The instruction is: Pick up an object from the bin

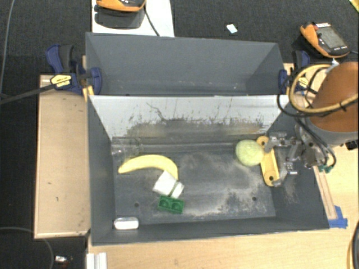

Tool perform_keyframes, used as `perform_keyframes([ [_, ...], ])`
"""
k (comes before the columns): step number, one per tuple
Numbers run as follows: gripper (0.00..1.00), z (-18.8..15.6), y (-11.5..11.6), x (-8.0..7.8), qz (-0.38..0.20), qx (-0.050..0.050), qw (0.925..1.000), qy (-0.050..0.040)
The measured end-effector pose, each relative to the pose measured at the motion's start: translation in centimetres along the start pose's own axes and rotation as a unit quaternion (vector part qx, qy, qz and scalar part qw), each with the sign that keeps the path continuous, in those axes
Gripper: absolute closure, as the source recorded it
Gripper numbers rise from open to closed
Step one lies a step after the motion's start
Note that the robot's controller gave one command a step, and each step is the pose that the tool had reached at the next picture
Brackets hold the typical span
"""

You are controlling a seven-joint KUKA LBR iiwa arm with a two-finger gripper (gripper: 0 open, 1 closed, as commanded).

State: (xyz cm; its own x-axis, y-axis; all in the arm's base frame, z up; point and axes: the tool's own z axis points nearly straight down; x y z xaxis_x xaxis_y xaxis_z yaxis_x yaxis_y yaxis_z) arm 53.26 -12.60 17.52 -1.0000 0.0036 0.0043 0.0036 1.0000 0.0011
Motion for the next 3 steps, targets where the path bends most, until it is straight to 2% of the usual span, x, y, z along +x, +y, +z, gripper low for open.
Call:
perform_keyframes([
  [1,0.00,-0.4,0.0,-0.2,-0.003,0.001,1.0000,-0.0038],
  [2,0.00,5.3,-0.1,-3.2,0.140,0.000,0.9901,-0.0077],
  [3,0.00,5.4,0.0,-4.4,0.172,0.000,0.9850,-0.0034],
])
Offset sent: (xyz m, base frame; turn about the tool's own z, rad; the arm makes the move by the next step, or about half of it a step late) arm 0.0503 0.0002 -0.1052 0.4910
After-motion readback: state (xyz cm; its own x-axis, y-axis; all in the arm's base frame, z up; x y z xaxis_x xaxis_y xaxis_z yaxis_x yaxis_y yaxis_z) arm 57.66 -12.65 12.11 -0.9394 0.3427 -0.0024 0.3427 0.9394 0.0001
